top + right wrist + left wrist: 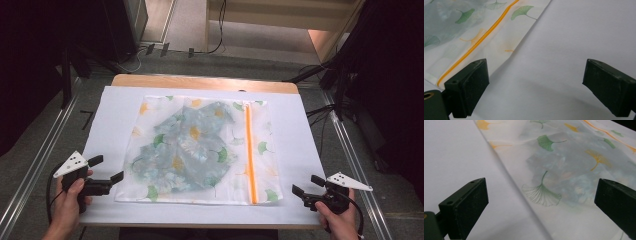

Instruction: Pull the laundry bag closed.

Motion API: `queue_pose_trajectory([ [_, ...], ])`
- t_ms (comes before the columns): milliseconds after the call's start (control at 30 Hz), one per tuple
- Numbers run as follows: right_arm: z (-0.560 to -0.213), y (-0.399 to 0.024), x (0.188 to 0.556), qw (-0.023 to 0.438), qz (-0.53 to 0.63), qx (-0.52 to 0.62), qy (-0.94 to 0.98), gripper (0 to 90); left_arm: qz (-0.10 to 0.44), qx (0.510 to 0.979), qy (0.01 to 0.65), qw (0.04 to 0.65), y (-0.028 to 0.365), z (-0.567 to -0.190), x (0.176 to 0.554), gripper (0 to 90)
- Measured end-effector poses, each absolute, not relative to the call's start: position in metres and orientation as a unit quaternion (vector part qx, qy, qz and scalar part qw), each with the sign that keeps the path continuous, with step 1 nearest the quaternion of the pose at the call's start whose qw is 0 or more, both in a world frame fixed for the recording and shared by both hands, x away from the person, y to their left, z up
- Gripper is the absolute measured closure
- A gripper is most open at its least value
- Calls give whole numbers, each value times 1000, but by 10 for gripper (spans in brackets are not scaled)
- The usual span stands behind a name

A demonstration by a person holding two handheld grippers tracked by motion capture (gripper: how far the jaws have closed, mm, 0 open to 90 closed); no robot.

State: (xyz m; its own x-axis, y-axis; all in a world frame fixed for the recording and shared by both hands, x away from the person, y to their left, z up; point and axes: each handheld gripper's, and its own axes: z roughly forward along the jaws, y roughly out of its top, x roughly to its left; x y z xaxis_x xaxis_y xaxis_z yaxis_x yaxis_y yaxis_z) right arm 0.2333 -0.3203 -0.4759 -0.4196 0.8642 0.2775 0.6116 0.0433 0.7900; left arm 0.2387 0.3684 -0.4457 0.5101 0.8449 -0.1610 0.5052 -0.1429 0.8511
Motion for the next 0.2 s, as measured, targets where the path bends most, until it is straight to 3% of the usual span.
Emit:
queue_pose_trajectory([
  [200,-477,-320,233,137,455,525,707,66,188,722,471,471,372,-444,239,0],
])
